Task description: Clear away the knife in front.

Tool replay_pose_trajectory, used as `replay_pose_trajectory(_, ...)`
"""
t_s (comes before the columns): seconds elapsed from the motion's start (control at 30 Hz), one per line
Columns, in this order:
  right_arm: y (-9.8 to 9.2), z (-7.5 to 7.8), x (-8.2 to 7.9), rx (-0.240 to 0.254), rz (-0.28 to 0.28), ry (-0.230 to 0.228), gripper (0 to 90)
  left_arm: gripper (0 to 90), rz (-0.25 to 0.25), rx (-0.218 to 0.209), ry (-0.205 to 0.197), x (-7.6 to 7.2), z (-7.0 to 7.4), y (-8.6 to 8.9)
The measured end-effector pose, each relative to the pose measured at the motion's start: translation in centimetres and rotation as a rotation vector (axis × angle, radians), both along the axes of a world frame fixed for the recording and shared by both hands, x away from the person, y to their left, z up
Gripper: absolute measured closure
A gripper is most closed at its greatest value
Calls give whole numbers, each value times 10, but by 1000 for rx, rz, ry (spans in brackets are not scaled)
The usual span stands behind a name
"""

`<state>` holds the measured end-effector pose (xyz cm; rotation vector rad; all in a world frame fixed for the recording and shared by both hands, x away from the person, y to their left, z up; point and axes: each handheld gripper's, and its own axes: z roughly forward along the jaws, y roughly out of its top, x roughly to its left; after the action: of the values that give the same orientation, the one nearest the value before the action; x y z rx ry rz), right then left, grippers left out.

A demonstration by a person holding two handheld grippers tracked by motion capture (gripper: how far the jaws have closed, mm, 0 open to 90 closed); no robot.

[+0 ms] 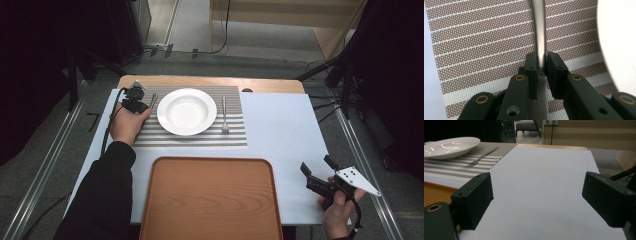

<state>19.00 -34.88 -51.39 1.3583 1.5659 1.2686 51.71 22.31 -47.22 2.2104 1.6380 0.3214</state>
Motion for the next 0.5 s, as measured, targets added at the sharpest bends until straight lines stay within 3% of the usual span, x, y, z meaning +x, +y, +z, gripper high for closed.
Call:
replay_pose_trajectory(0.23,0,0,0,-1,1,0,91,787,-11,14,-12,-1,0,-1)
replay_pose_trajectory(0.5,0,0,0,1,-1,1,91,794,7,-10,-22,-3,-1,1)
